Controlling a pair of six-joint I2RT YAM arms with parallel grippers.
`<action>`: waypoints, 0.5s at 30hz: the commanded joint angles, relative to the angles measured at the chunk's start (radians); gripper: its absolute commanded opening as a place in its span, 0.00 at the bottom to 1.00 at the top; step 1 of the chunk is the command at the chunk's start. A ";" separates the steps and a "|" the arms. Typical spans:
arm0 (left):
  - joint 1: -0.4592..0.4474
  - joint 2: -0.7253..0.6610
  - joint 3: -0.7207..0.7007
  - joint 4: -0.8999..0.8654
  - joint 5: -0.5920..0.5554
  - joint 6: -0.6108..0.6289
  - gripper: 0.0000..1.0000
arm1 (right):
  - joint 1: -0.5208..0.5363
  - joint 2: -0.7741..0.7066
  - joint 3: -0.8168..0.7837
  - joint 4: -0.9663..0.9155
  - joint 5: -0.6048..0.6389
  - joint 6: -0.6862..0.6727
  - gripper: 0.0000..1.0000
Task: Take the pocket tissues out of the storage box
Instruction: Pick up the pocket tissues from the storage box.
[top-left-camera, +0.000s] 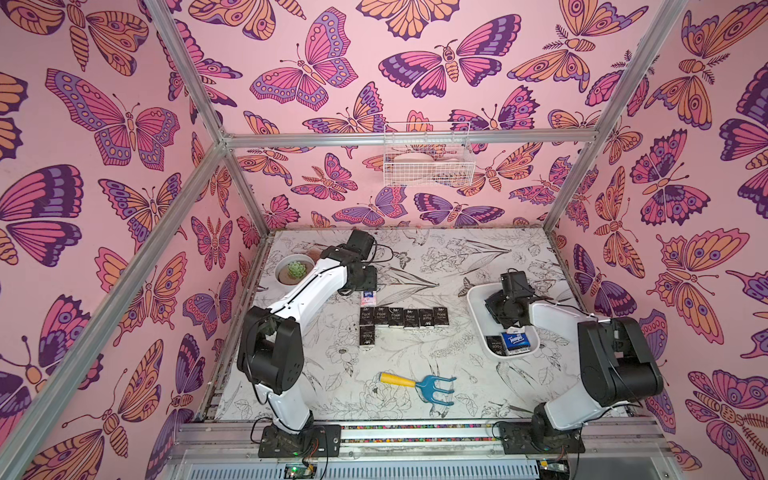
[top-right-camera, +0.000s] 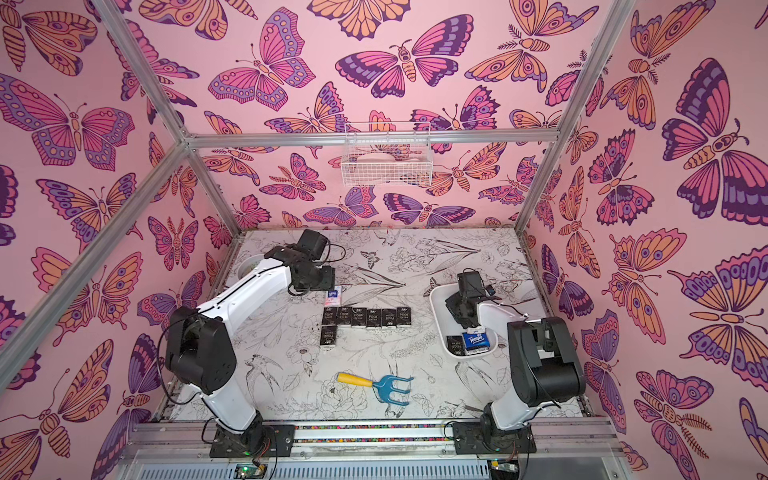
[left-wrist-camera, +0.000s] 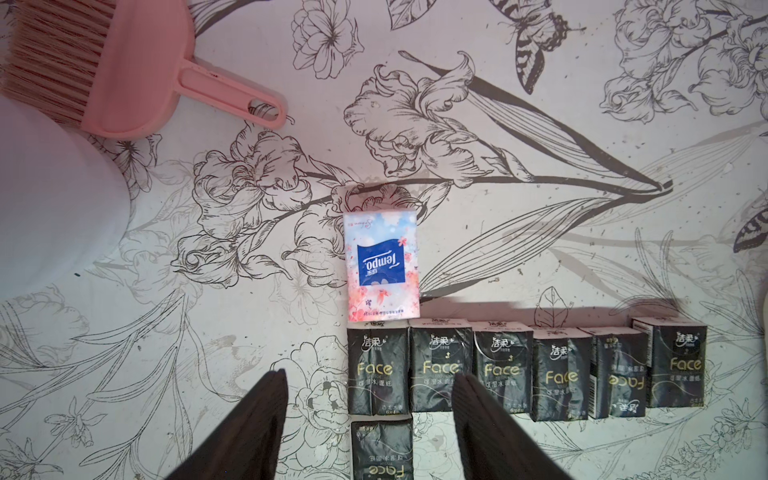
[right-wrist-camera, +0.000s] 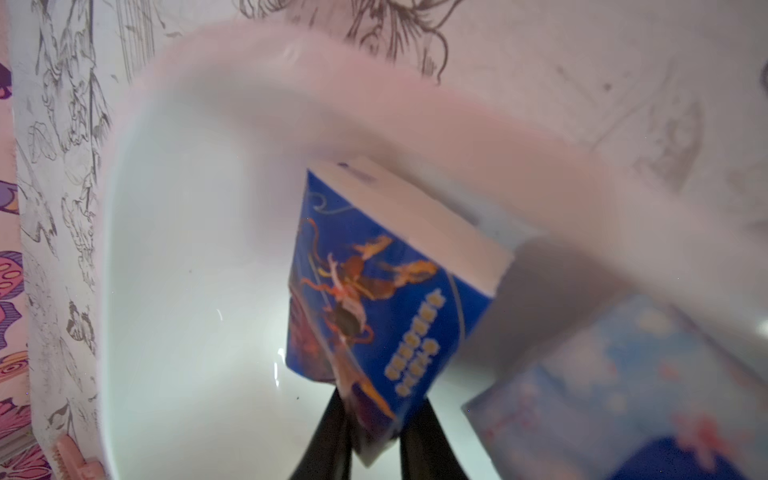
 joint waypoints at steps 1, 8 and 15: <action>-0.009 0.010 0.030 -0.034 0.003 0.004 0.69 | 0.000 -0.060 0.031 -0.091 -0.018 -0.087 0.19; -0.028 0.007 0.068 -0.041 0.093 0.005 0.69 | 0.061 -0.168 0.153 -0.288 -0.009 -0.344 0.16; -0.026 0.013 0.078 -0.041 0.116 -0.010 0.71 | 0.166 -0.201 0.257 -0.349 -0.115 -0.546 0.17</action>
